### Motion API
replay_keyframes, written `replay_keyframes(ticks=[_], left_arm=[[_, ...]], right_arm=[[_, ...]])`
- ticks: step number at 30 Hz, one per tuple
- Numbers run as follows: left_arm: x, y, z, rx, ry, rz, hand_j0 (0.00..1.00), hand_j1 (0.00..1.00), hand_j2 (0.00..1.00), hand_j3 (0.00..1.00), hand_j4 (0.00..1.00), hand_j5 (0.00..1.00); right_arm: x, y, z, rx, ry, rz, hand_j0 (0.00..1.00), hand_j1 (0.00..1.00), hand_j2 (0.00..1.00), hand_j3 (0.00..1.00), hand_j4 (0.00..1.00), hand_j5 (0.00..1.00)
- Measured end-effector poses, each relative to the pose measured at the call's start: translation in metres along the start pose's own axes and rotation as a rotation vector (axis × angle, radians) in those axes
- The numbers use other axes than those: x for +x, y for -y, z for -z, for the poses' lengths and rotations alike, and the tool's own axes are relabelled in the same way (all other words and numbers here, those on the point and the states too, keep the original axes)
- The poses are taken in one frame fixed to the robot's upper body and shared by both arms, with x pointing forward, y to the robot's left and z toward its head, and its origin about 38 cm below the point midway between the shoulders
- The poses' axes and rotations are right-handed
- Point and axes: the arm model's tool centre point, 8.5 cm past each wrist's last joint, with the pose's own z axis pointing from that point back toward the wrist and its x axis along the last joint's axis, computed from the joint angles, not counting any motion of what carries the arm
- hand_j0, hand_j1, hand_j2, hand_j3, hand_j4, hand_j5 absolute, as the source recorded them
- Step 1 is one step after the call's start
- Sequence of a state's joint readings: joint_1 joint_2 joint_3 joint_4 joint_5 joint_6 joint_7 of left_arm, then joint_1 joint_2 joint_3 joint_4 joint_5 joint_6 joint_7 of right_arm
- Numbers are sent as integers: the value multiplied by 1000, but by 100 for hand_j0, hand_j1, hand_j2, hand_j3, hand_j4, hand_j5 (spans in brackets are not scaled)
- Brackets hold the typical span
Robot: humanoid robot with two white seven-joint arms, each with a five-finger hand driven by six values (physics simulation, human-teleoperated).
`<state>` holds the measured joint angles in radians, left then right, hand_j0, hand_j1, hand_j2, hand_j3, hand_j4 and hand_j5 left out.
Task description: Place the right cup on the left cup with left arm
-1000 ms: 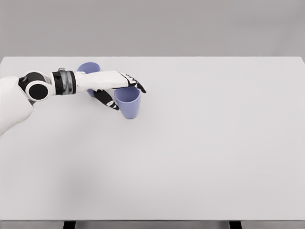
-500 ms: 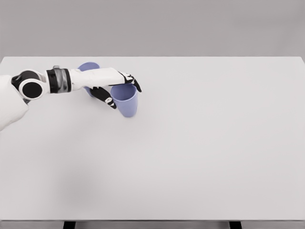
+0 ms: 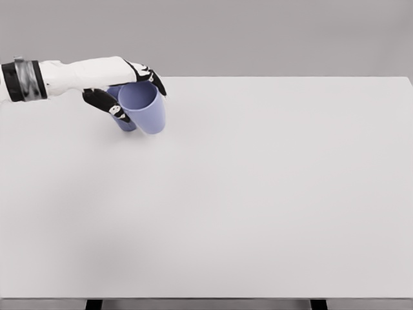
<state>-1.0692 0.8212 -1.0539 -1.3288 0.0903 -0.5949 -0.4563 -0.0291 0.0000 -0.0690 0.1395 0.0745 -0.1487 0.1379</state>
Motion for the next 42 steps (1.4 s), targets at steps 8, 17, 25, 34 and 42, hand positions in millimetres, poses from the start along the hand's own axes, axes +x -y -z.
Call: replay_keyframes(ticks=[8,17,25,34,42], left_arm=[[4,-19,-21,11,-17,32,58,58,58,58,58,58],[-8,-31,-34,29,-85,29,58,58,58,58,58,58],[-23,-39,-44,26,-142,21,59,59,59,59,59,59],[-35,-53,-48,18,-187,18,59,59,59,59,59,59],[-56,-45,-37,19,-224,-34,59,59,59,59,59,59]], right_arm=[[0,0,0,0,0,0,100,100,100,100,100,100],[0,0,0,0,0,0,100,100,100,100,100,100],[0,0,0,0,0,0,100,100,100,100,100,100],[0,0,0,0,0,0,100,100,100,100,100,100],[0,0,0,0,0,0,100,100,100,100,100,100]])
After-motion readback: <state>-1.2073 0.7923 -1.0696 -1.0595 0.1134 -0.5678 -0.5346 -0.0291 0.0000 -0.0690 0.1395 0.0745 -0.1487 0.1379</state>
